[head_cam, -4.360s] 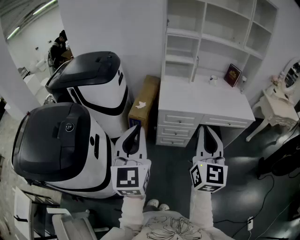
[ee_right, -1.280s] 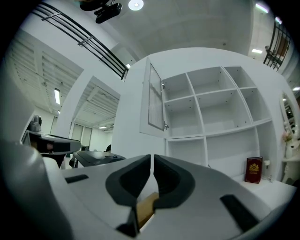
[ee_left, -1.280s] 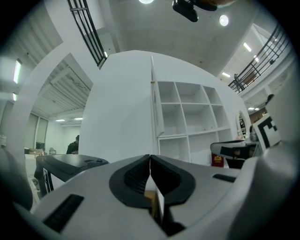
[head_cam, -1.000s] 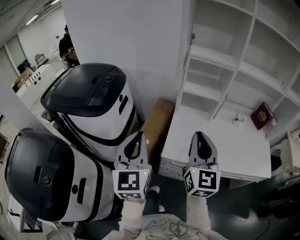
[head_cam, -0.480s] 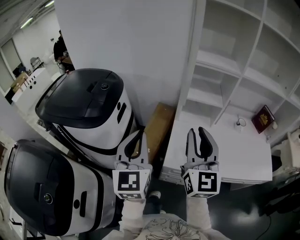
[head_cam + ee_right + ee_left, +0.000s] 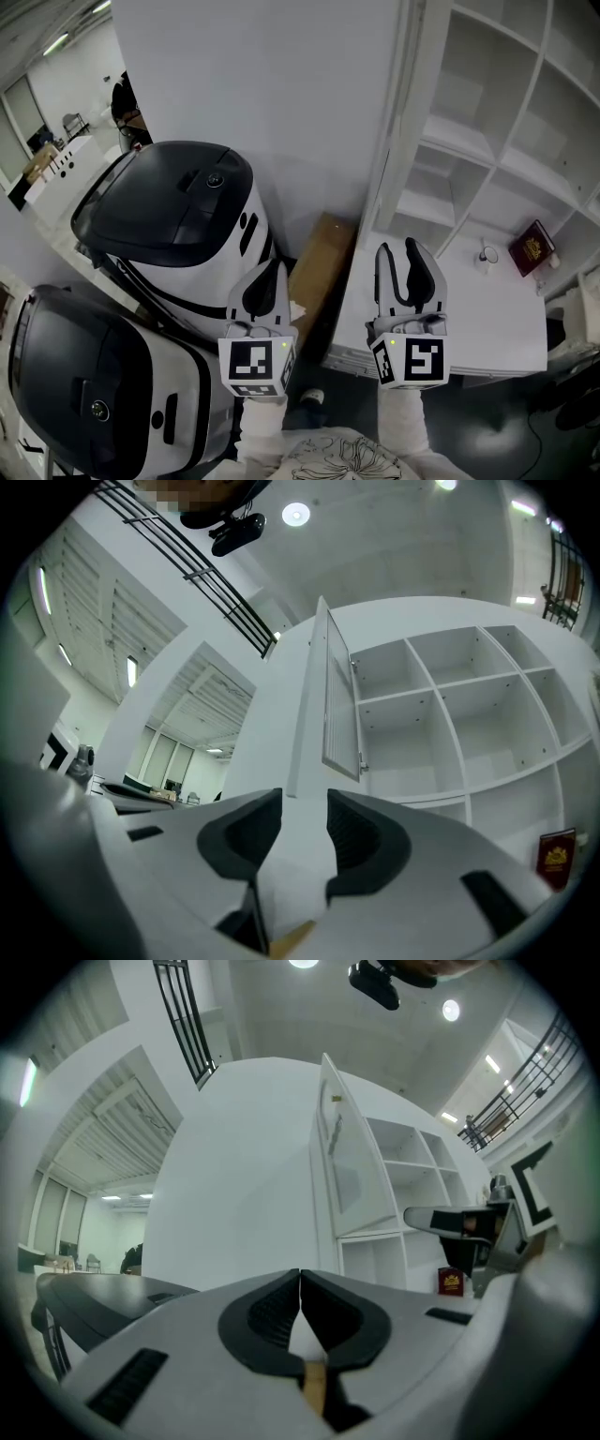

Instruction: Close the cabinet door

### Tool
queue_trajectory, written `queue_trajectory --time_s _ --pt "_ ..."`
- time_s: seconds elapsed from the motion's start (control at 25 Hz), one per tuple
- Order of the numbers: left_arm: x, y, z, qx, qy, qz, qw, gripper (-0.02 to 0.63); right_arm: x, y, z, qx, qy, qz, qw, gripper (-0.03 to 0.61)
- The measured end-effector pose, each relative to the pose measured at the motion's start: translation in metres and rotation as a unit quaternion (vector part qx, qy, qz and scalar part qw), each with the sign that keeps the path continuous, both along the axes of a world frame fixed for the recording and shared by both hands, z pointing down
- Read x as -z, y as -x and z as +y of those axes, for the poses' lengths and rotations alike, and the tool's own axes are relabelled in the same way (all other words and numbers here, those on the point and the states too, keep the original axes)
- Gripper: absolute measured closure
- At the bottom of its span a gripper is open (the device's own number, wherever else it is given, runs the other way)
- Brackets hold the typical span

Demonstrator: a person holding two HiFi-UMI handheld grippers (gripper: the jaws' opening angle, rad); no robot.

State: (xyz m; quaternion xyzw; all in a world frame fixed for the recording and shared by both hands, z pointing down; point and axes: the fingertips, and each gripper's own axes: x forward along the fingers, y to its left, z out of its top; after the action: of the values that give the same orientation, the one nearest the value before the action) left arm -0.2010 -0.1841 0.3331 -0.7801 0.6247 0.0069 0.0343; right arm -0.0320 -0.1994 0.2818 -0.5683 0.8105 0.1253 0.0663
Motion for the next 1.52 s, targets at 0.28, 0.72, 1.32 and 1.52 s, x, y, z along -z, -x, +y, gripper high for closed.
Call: queue_trajectory --time_s 0.28,0.72,1.32,1.52 --pt "0.002 0.021 -0.009 0.014 -0.002 -0.002 0.9999 0.609 0.008 0.012 -0.015 0.004 -0.010 -0.001 1.000 0.439" --pt "0.000 0.039 -0.019 0.027 -0.001 -0.001 0.9996 0.609 0.011 0.021 -0.031 -0.004 -0.010 -0.011 1.000 0.437" --pt "-0.005 0.043 -0.035 0.022 0.003 0.008 0.9997 0.609 0.012 0.020 -0.036 -0.031 -0.018 -0.021 0.999 0.476" --pt "-0.004 0.033 -0.042 0.006 0.001 0.009 0.9999 0.609 0.011 0.017 -0.036 -0.025 -0.023 -0.033 0.999 0.476"
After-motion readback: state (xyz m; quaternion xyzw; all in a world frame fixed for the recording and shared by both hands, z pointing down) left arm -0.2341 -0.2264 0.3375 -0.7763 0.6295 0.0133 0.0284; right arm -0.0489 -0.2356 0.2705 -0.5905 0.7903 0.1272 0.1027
